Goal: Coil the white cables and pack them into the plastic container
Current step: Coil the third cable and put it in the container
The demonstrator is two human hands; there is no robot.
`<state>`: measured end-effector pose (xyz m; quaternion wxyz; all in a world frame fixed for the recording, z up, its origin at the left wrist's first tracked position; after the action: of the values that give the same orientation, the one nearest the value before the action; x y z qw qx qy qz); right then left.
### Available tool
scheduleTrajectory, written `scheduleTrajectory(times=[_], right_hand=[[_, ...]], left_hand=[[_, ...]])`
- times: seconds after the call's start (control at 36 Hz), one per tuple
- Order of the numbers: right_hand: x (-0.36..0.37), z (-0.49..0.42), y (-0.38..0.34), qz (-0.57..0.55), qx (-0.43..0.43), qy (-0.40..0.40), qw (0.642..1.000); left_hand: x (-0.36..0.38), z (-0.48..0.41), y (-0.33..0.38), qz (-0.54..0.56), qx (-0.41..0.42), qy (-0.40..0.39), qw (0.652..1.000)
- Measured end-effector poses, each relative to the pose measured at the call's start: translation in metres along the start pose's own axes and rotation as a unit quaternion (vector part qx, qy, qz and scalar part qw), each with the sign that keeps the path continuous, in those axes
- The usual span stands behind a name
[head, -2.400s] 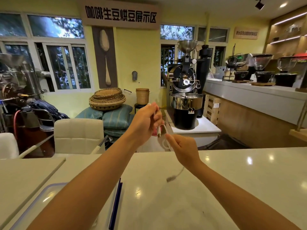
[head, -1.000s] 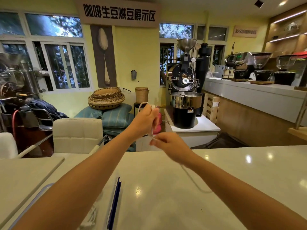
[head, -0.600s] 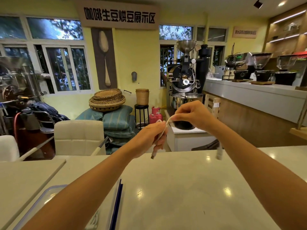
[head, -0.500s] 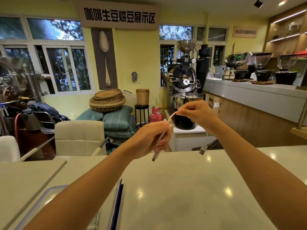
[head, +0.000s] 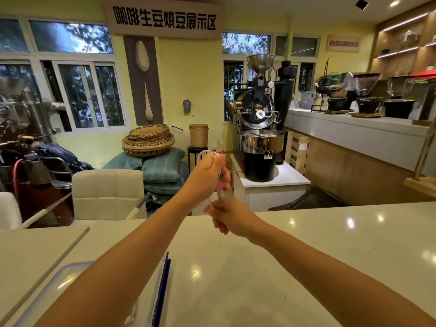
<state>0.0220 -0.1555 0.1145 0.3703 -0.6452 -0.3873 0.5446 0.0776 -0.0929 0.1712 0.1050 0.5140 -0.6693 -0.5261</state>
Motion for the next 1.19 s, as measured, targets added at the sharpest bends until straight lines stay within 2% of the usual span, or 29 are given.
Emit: scheduleTrajectory(times=[0.08, 0.28, 0.36, 0.44, 0.5, 0.58, 0.67, 0.75, 0.81, 0.94, 1.08, 1.19], right_hand=[[-0.001, 0.003, -0.004, 0.115, -0.016, -0.018, 0.993], [-0.017, 0.014, -0.036, 0.275, -0.088, -0.049, 0.956], [-0.037, 0.015, -0.048, 0.299, -0.110, -0.028, 0.948], [-0.058, 0.014, -0.057, 0.288, -0.133, -0.010, 0.948], [-0.070, 0.014, -0.059, 0.271, -0.147, -0.004, 0.951], [-0.082, 0.013, -0.059, 0.232, -0.147, -0.011, 0.961], [-0.083, 0.012, -0.052, 0.059, -0.104, -0.071, 0.990], [-0.079, 0.013, -0.045, -0.091, -0.092, -0.116, 0.985], [-0.078, 0.014, -0.041, -0.158, -0.086, -0.112, 0.977], [-0.072, 0.011, -0.032, -0.242, -0.060, -0.103, 0.963], [-0.073, 0.005, -0.023, -0.287, -0.035, -0.025, 0.957], [-0.071, 0.002, -0.014, -0.291, -0.010, 0.010, 0.957]], left_hand=[[-0.008, -0.004, -0.011, -0.047, -0.006, 0.009, 0.999], [-0.003, 0.003, -0.020, -0.144, -0.007, -0.013, 0.989], [-0.008, 0.008, -0.022, -0.116, -0.023, -0.039, 0.992], [-0.010, 0.017, -0.020, -0.027, -0.054, -0.132, 0.989], [-0.011, 0.021, -0.019, 0.067, -0.089, -0.201, 0.973], [-0.010, 0.023, -0.015, 0.200, -0.100, -0.308, 0.925], [-0.008, 0.027, -0.006, 0.305, -0.079, -0.399, 0.861], [-0.006, 0.033, 0.002, 0.385, -0.045, -0.459, 0.800], [-0.008, 0.035, 0.003, 0.405, -0.039, -0.467, 0.785], [-0.014, 0.030, -0.004, 0.384, -0.035, -0.439, 0.812], [-0.019, 0.026, -0.010, 0.295, -0.112, -0.308, 0.897], [-0.013, 0.024, -0.008, 0.189, -0.132, -0.222, 0.947]])
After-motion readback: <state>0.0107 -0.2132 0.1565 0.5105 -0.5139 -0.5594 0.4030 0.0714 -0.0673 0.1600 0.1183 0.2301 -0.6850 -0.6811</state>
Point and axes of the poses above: each hand's wrist, its own z-axis away from the middle knuckle, its own x-axis out of the palm, y = z × x, the point moved 2 cm from there along -z, towards the middle knuckle, and after that the axes turned 7 degrees about -z, right-handed, at the moved point
